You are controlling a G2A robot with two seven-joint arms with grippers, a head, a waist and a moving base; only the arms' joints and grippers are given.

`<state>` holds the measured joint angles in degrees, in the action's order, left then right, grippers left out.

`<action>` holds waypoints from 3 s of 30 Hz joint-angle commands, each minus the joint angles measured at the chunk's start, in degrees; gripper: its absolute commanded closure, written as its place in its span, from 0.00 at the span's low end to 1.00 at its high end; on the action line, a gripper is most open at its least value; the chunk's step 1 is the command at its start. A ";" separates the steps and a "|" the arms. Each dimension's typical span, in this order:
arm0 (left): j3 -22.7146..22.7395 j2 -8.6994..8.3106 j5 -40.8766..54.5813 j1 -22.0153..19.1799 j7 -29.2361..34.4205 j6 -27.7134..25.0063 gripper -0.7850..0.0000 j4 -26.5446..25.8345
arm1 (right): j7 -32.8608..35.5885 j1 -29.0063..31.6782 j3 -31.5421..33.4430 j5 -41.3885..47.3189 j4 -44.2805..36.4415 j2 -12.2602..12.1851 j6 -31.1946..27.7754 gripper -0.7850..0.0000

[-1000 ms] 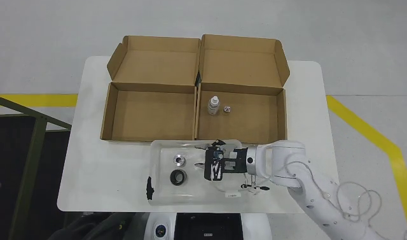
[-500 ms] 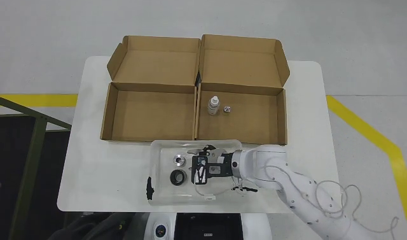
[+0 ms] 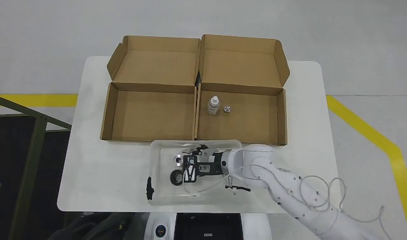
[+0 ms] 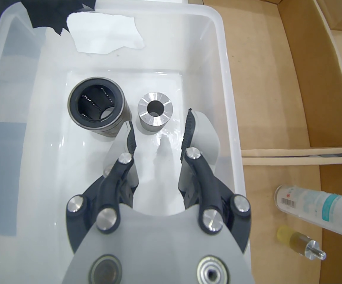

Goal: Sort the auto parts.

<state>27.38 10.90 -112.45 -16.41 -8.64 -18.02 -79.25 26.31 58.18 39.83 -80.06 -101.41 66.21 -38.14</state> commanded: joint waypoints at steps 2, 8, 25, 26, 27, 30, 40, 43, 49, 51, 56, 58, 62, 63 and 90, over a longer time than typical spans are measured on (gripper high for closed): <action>0.00 0.00 0.00 0.00 0.00 0.00 0.00 0.00 | 0.15 -0.88 -0.97 -0.11 1.11 0.57 0.56 0.61; 0.00 0.00 0.00 0.00 0.00 0.00 0.00 0.00 | 0.32 -2.56 -2.96 0.23 3.79 1.82 1.23 0.60; 0.00 0.00 0.00 0.00 0.00 0.00 0.00 0.00 | 1.75 -6.49 -7.39 1.18 9.39 5.23 1.65 0.59; 0.00 0.00 0.00 0.00 0.00 0.00 0.00 0.00 | 1.82 -6.64 -7.53 1.29 9.63 5.40 1.70 0.58; 0.00 0.00 0.00 0.00 0.00 0.00 0.00 0.00 | 1.94 -6.78 -7.64 1.40 9.88 5.56 1.73 0.58; 0.00 0.00 0.00 0.00 0.00 0.00 0.00 0.00 | 2.28 -7.10 -7.95 1.65 9.94 5.99 1.72 0.60; 0.00 0.00 0.00 0.00 0.00 0.00 0.00 0.00 | 4.99 -6.18 -7.45 2.98 8.10 6.36 0.93 1.00; 0.00 0.00 0.00 0.00 0.00 0.00 0.00 0.00 | 4.86 -5.81 -6.98 2.90 7.80 6.29 0.56 1.00; 0.00 0.00 0.00 0.00 0.00 0.00 0.00 0.00 | 2.15 -4.36 -4.60 2.88 6.63 5.66 -0.14 1.00; 0.00 0.00 0.00 0.00 0.00 0.00 0.00 0.00 | 1.17 -3.67 -3.30 3.34 5.26 5.28 -0.77 1.00; 0.00 0.00 0.00 0.00 0.00 0.00 0.00 0.00 | -1.08 -1.30 0.37 3.04 2.36 3.99 -2.70 1.00; 0.00 0.00 0.00 0.00 0.00 0.00 0.00 0.00 | -2.62 -0.46 1.84 2.58 1.46 3.49 -3.65 1.00; 0.00 0.00 0.00 0.00 0.00 0.00 0.00 0.00 | -6.14 1.31 4.84 2.57 -1.08 2.66 -4.32 1.00; 0.00 0.00 0.00 0.00 0.00 0.00 0.00 0.00 | -6.65 1.65 5.64 2.33 -1.90 2.47 -4.29 1.00; 0.00 0.00 0.00 0.00 0.00 0.00 0.00 0.00 | -12.78 7.01 14.13 7.03 -8.10 0.65 -5.06 1.00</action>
<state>27.38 10.90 -112.45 -16.41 -8.64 -18.02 -79.25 13.53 65.18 53.96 -73.03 -109.50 66.86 -43.20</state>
